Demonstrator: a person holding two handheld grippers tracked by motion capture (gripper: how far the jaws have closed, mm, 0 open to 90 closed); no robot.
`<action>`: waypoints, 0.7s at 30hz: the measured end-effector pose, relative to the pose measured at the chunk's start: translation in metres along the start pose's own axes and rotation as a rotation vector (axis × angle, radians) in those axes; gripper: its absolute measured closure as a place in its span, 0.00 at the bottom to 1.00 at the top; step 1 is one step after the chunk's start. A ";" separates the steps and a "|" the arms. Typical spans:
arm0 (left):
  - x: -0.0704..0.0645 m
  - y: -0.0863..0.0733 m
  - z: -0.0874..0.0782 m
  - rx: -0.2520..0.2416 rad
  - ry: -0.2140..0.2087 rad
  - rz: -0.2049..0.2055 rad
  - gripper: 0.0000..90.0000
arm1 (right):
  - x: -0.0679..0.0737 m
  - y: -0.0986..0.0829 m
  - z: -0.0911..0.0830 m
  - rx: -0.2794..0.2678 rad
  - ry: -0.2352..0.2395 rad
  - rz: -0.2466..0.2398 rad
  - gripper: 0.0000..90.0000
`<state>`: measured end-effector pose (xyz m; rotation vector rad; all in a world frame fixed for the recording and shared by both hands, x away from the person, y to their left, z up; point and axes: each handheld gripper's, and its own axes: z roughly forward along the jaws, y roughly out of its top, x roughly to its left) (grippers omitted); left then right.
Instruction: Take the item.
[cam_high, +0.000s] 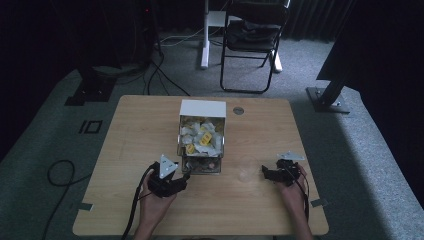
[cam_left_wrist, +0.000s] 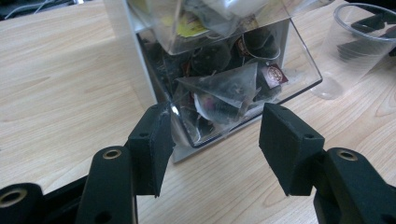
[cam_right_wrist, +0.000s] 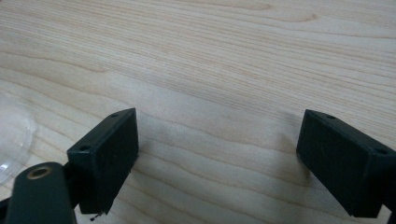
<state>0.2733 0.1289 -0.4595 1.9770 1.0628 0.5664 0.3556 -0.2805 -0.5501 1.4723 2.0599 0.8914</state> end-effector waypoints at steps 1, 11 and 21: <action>-0.001 0.000 0.001 -0.001 0.000 0.001 0.50 | 0.000 0.000 0.000 0.000 0.000 0.000 0.14; -0.007 0.002 0.003 0.000 -0.013 0.019 0.50 | 0.000 0.000 0.000 0.000 0.000 0.000 0.14; -0.013 0.005 0.006 -0.002 -0.031 0.031 0.50 | 0.000 0.000 0.000 0.000 0.000 0.000 0.14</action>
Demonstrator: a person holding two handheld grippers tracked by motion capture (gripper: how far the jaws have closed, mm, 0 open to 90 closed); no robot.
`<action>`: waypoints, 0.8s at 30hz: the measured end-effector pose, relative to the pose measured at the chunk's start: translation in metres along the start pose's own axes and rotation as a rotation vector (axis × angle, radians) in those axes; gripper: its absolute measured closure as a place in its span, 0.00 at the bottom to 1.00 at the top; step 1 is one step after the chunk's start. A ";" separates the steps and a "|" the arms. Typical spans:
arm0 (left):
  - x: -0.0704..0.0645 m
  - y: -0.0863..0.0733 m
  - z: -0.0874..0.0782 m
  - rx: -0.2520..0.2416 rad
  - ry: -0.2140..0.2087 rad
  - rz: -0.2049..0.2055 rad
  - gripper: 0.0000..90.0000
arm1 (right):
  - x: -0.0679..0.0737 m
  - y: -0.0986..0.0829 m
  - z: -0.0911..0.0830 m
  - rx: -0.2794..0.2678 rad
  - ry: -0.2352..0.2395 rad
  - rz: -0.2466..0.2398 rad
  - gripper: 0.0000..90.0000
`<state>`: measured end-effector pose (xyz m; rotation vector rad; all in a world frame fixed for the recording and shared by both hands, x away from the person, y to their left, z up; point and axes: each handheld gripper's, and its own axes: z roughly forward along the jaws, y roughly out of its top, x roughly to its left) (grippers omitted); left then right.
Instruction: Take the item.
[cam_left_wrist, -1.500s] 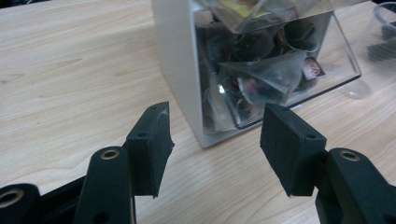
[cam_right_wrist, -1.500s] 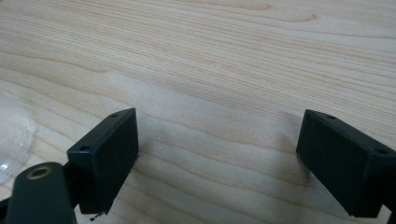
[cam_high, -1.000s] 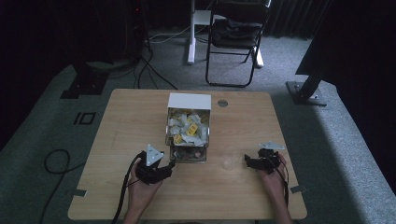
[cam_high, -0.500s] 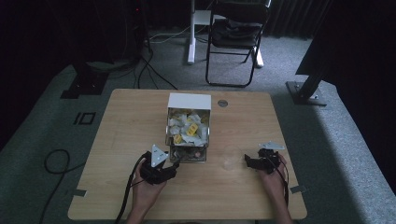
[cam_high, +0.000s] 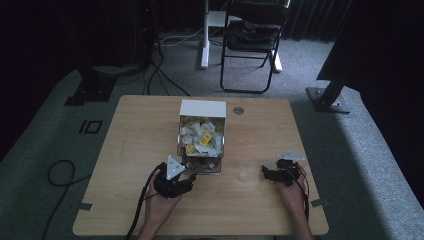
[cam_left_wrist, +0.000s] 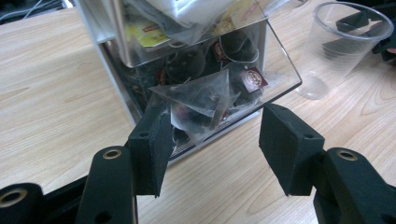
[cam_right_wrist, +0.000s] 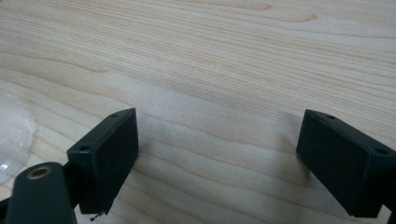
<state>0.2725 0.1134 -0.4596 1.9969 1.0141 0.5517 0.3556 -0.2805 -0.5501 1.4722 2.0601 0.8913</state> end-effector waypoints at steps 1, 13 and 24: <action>-0.001 0.000 0.000 -0.003 -0.005 0.001 0.50 | 0.000 0.000 0.000 0.000 0.000 0.001 0.14; -0.012 0.003 0.005 -0.014 -0.031 0.033 0.51 | 0.000 0.000 0.000 0.000 0.000 0.000 0.14; -0.019 0.006 0.010 -0.015 -0.048 0.052 0.52 | 0.000 0.000 0.000 0.000 0.000 0.000 0.14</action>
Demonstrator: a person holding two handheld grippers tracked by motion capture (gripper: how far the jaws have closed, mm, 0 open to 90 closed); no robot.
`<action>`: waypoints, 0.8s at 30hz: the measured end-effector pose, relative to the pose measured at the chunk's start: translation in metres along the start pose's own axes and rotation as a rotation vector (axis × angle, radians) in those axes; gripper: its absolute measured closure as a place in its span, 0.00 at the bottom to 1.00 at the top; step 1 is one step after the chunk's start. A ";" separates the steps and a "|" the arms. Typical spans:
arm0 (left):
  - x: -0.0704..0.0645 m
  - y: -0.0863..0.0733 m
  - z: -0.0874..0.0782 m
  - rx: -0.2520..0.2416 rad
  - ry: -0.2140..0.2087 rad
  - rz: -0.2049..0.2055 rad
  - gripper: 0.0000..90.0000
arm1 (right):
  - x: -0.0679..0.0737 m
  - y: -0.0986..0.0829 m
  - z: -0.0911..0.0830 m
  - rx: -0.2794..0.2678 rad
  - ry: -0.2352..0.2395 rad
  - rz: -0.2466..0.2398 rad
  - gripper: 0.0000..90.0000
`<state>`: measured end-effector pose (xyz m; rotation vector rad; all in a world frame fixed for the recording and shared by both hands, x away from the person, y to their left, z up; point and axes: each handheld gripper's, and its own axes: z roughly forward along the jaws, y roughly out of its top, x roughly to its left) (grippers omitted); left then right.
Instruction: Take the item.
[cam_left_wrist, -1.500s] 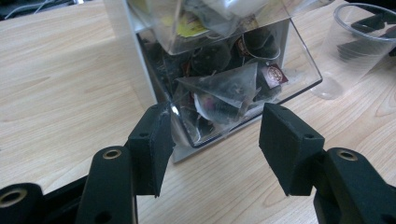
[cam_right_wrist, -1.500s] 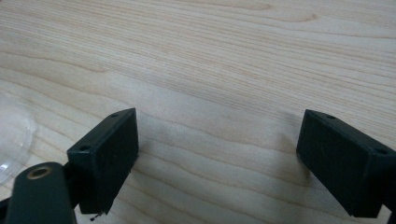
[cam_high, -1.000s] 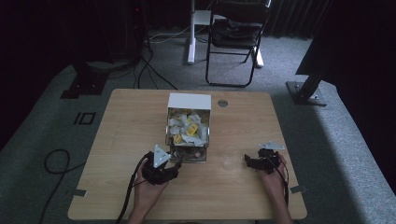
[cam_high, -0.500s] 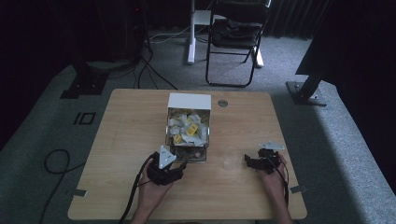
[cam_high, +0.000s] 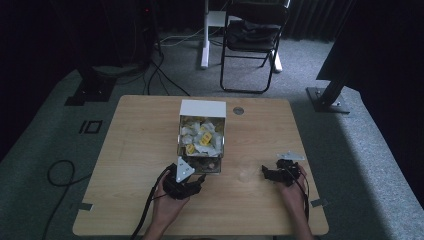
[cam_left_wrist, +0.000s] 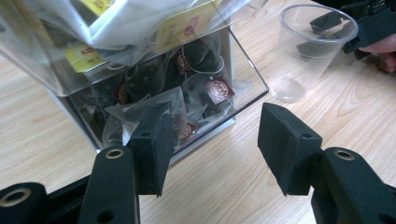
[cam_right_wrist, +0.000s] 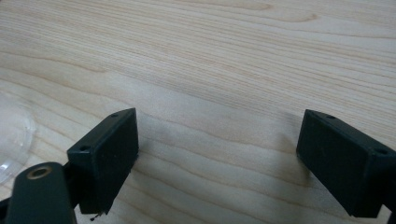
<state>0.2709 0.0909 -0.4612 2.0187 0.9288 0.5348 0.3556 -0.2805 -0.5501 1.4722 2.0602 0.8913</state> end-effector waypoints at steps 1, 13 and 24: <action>0.000 0.000 0.001 0.001 -0.001 0.001 0.52 | 0.000 0.000 0.000 0.000 0.000 0.000 0.14; -0.006 0.002 0.010 0.009 -0.028 0.012 0.53 | 0.000 0.000 0.000 0.000 0.000 0.000 0.14; -0.010 -0.001 0.021 0.013 -0.039 0.034 0.53 | 0.000 0.000 0.000 0.000 0.000 0.000 0.14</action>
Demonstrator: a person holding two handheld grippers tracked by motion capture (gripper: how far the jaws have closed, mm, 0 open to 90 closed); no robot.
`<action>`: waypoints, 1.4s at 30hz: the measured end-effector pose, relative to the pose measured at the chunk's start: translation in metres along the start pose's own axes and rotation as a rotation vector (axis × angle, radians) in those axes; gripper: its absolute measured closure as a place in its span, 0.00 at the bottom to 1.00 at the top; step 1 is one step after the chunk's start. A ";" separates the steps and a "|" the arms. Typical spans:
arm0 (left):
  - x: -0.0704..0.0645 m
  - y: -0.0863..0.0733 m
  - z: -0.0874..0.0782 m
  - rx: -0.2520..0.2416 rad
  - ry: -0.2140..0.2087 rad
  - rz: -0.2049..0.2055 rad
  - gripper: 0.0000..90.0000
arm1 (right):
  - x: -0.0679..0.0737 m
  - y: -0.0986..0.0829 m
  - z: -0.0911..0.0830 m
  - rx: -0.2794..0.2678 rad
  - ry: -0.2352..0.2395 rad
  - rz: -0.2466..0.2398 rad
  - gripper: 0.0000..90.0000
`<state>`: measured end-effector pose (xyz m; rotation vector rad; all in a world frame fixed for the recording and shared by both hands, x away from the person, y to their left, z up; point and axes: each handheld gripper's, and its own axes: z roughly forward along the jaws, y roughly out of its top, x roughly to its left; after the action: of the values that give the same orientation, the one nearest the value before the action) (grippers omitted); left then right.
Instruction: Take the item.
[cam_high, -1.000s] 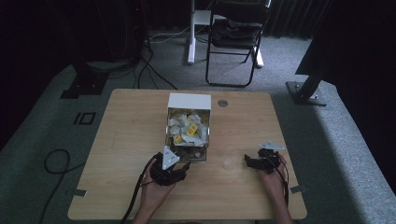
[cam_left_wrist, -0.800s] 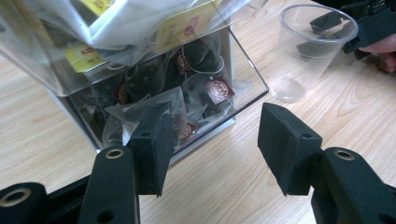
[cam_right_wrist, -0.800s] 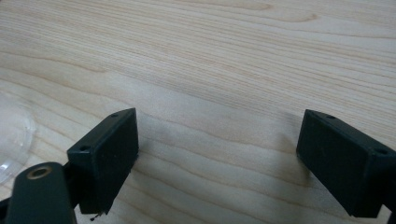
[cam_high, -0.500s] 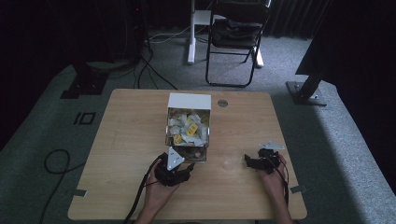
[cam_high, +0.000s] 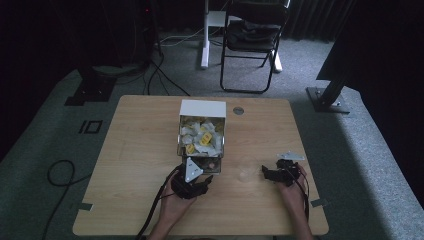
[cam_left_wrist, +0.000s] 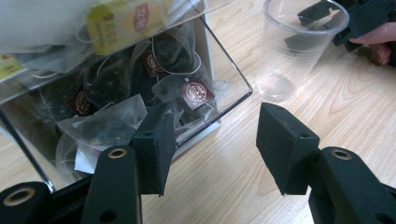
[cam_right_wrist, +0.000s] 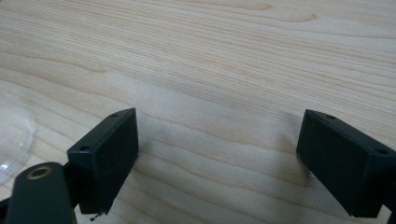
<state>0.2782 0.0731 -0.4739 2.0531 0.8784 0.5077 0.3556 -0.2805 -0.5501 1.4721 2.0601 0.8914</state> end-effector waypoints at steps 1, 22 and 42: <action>0.000 0.000 0.000 0.000 0.000 0.000 0.53 | 0.000 0.000 0.000 0.000 0.000 0.000 0.14; -0.001 -0.005 0.018 0.011 0.010 0.023 0.53 | 0.000 0.000 0.000 0.001 0.003 -0.002 0.14; -0.001 -0.006 0.012 0.018 -0.011 0.013 0.52 | 0.000 0.000 0.000 0.000 0.003 -0.002 0.14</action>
<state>0.2826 0.0687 -0.4859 2.0771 0.8670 0.4966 0.3558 -0.2807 -0.5501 1.4691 2.0641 0.8929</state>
